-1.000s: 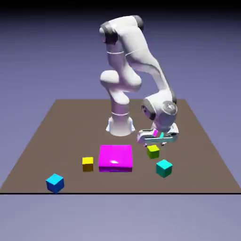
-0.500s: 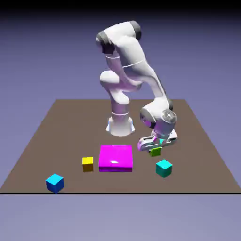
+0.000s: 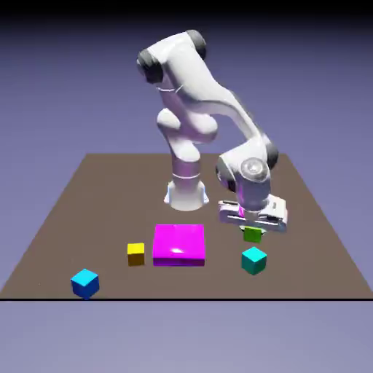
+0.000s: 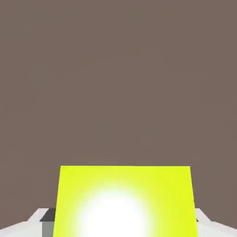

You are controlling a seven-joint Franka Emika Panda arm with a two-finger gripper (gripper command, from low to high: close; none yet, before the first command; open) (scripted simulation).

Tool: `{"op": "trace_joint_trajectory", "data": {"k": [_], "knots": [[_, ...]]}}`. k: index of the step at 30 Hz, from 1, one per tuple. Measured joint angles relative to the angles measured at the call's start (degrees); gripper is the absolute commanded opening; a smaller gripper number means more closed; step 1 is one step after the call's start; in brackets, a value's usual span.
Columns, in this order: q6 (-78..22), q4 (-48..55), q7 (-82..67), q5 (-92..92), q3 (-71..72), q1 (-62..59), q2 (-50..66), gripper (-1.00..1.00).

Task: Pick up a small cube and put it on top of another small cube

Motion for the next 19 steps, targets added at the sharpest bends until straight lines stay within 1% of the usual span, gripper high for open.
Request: {"op": "trace_joint_trajectory", "data": {"k": [2,19], "knots": [[-0.05,0.19,0.33,0.05,0.03,-0.11,0.12,-1.0],[3.72,-0.92,-12.82,17.81,-33.95,35.17,-3.49,-1.0]]}}
